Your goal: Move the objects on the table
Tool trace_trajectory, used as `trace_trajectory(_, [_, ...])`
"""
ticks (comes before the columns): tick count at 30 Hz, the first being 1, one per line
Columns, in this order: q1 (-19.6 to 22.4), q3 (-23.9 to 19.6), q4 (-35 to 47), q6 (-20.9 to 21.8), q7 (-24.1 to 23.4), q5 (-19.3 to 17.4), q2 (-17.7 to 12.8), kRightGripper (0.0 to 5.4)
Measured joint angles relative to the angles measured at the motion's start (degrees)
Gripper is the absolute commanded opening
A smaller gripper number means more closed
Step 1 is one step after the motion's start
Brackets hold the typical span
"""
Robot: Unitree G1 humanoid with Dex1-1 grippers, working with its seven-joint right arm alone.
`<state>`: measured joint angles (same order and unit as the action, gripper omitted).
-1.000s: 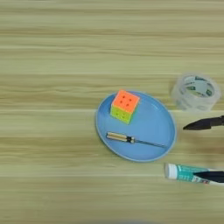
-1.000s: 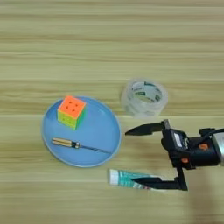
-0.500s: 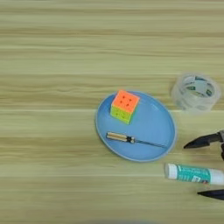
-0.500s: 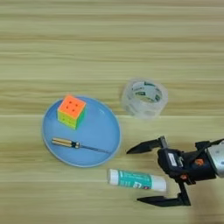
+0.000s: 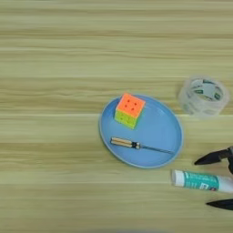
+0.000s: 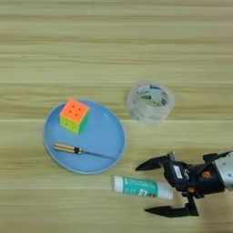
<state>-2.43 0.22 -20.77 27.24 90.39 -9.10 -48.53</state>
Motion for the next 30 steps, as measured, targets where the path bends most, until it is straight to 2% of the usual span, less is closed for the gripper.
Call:
trace_trajectory(17, [1.9,1.1,-2.7,1.1,-1.0,0.2,0.2,2.25])
trace_trajectory(23, [2.0,1.4,-2.6,1.1,-1.2,0.2,0.2,1.74])
trace_trajectory(30, [2.0,1.5,-2.6,1.1,-1.3,0.2,0.2,1.69])
